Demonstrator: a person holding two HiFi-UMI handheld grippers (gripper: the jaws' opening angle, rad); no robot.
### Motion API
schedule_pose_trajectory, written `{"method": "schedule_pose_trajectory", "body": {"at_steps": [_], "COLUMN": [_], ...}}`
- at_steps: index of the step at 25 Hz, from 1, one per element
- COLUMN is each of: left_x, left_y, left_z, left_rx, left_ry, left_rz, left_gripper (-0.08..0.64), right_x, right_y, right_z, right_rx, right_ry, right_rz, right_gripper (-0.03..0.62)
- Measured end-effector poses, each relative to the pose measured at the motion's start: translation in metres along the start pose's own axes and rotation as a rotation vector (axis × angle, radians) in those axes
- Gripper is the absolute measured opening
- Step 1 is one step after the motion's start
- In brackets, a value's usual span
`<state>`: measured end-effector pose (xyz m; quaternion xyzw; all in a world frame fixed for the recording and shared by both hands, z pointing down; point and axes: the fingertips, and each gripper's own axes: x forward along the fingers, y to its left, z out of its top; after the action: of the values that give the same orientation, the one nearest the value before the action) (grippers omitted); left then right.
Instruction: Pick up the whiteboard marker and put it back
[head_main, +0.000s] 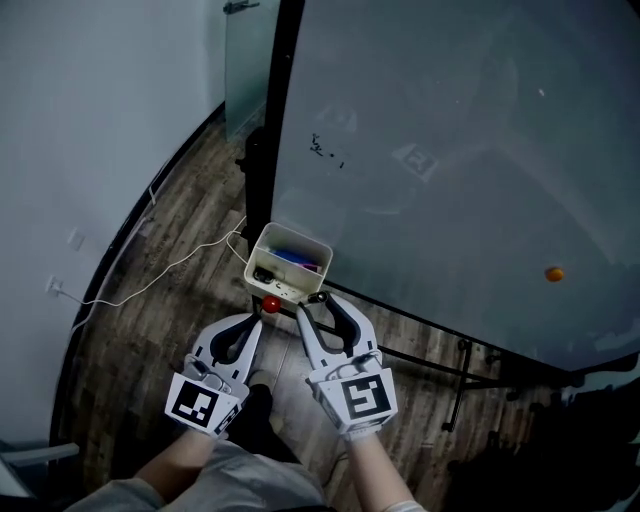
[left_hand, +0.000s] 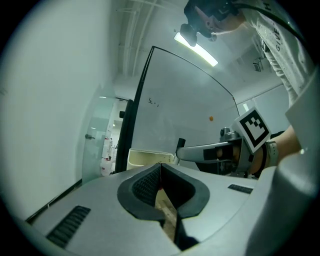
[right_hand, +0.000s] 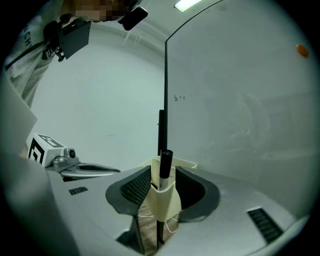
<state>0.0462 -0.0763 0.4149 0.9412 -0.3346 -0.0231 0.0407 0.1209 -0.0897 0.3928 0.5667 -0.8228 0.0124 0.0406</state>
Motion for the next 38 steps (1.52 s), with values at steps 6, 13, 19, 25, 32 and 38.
{"method": "schedule_pose_trajectory", "body": {"at_steps": [6,13,19,25,32,38], "left_x": [0.004,0.004,0.009,0.013,0.009,0.005], "left_y": [0.014,0.031,0.034,0.035,0.037,0.040], "left_z": [0.000,-0.006,-0.008,-0.009,-0.010,-0.010], "left_rx": [0.004,-0.025,-0.031,-0.035,-0.036,-0.042], "left_ry": [0.005,0.016,0.015,0.013,0.019,0.014], "left_rz": [0.006,0.035,0.029,0.021,0.026,0.035], "left_gripper": [0.015,0.015,0.015,0.015,0.015,0.015], "right_x": [0.010,0.015,0.016,0.016,0.015,0.018], "right_y": [-0.001,-0.001,-0.002,-0.001,-0.003,-0.005], "right_z": [-0.003,-0.004,-0.008,-0.008,0.000,0.010], "right_rx": [0.022,0.030,0.017,0.009,0.020,0.034], "right_ry": [0.015,0.015,0.041,0.031,0.018,0.000], "right_rz": [-0.004,-0.002,-0.015,-0.014,-0.019,-0.016], "right_gripper": [0.145,0.144,0.103,0.081,0.078,0.078]}}
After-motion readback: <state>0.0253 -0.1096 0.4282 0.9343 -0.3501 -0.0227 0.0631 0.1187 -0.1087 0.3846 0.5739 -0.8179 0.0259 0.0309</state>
